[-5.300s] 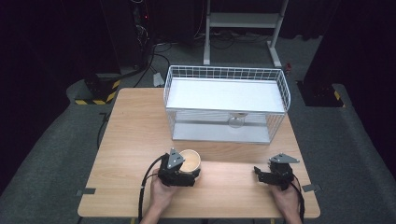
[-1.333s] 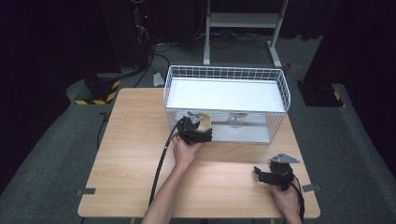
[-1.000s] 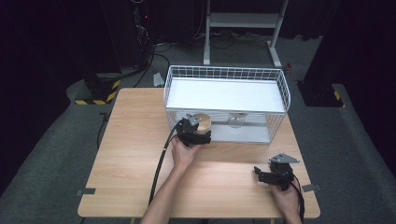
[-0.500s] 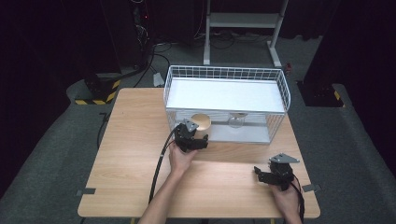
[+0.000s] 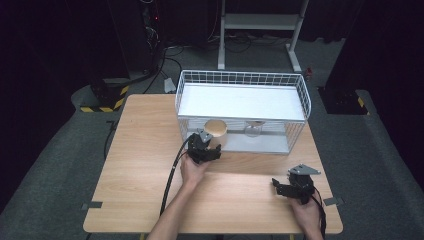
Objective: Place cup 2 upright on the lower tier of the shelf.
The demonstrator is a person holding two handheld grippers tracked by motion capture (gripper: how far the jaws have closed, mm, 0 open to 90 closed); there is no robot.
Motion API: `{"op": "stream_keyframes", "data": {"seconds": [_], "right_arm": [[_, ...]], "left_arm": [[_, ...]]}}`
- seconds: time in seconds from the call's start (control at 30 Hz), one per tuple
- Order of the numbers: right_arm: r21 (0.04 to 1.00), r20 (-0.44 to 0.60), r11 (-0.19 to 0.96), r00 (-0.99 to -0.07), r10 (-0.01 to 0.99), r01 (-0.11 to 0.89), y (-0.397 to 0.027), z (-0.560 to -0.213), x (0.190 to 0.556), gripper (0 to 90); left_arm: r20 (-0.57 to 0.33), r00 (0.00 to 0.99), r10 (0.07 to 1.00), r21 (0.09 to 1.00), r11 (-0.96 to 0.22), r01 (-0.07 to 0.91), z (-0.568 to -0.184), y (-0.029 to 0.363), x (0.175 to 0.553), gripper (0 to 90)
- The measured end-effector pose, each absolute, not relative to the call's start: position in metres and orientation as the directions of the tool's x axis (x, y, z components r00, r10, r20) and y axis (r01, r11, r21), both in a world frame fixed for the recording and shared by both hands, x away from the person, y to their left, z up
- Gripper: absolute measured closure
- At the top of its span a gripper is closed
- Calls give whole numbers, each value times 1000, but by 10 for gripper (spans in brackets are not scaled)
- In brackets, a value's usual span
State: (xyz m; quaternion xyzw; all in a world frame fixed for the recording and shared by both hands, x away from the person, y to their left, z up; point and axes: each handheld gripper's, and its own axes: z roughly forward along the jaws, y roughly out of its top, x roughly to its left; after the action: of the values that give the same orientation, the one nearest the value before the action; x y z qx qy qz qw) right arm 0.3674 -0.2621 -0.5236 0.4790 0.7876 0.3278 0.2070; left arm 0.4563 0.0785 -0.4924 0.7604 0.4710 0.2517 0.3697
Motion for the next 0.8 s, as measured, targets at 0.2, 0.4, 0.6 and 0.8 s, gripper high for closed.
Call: {"op": "stream_keyframes", "data": {"seconds": [0.2, 0.4, 0.6, 0.8], "right_arm": [[715, -12, 326, -456, 890, 619, -262, -524, 367, 211], [715, -12, 326, -455, 890, 619, -262, -524, 367, 211], [715, -11, 326, -455, 890, 619, -262, -524, 367, 211], [715, -11, 326, -455, 890, 619, -262, -524, 367, 211]], "left_arm": [[27, 413, 910, 799, -268, 538, -494, 75, 465, 301], [33, 407, 913, 790, -273, 550, -496, 73, 471, 333], [34, 401, 915, 782, -275, 560, -498, 69, 480, 366], [21, 384, 923, 780, -255, 571, -502, 70, 486, 390]]}}
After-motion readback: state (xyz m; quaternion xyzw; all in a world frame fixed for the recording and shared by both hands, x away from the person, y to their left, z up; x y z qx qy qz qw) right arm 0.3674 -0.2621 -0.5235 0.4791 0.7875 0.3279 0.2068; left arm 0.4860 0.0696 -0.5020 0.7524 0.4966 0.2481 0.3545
